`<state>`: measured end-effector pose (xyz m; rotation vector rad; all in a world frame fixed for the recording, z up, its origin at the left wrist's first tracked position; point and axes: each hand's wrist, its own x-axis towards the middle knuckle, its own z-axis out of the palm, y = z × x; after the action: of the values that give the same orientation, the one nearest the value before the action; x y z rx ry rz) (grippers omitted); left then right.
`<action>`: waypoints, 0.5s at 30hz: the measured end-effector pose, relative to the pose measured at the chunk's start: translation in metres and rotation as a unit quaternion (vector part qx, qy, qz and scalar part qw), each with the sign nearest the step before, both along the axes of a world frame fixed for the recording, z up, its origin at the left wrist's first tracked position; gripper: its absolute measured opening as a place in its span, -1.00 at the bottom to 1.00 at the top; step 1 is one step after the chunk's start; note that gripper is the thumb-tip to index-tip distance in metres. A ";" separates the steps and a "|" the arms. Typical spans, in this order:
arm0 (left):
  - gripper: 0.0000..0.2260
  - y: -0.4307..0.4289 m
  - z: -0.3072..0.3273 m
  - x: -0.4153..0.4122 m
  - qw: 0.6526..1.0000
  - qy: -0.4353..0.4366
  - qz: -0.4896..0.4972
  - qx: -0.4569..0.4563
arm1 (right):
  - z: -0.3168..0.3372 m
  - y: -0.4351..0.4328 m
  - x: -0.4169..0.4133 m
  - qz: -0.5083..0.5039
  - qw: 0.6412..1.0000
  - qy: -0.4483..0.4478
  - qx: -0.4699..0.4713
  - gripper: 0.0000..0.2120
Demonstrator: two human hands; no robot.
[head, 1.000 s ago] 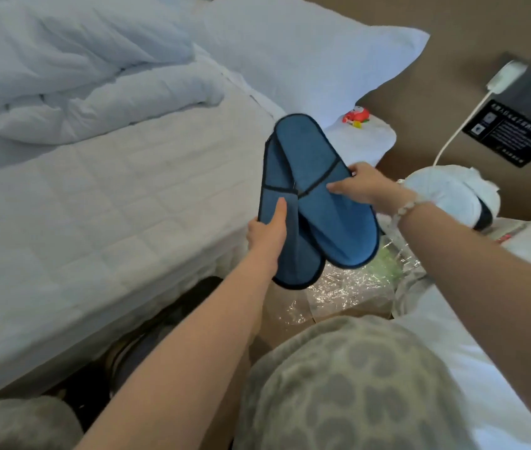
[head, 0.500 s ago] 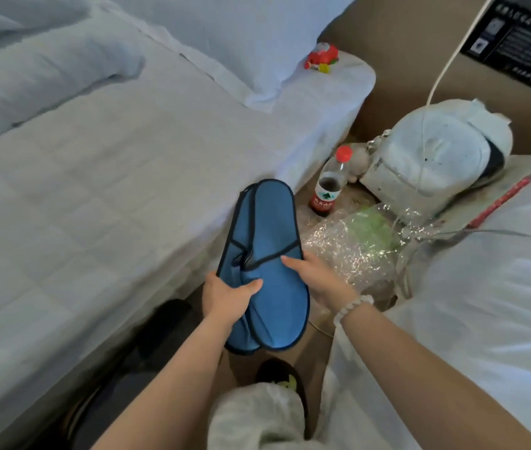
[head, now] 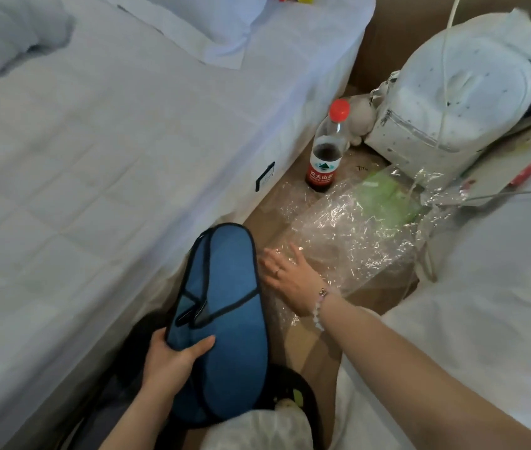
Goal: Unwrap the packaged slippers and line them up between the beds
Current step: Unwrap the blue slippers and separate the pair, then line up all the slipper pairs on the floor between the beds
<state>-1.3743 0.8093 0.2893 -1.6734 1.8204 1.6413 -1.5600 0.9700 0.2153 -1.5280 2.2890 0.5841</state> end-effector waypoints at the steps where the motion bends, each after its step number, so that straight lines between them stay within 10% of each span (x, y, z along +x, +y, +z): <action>1: -0.20 -0.003 -0.001 -0.001 1.000 0.000 -0.007 -0.003 | -0.005 -0.001 -0.006 0.002 1.000 -0.010 0.023 -0.26; 7: -0.55 -0.005 0.000 -0.008 1.000 0.019 0.004 0.017 | 0.013 0.034 -0.097 -0.184 0.976 0.055 0.107 -0.36; 15: -0.37 0.021 -0.018 -0.043 0.997 0.043 0.019 0.069 | 0.006 0.117 -0.165 -0.393 0.903 0.085 0.153 -0.48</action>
<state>-1.4173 0.8306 0.2714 -1.6117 1.6791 1.8365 -1.7251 1.0874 0.2217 -0.3438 2.5093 0.7901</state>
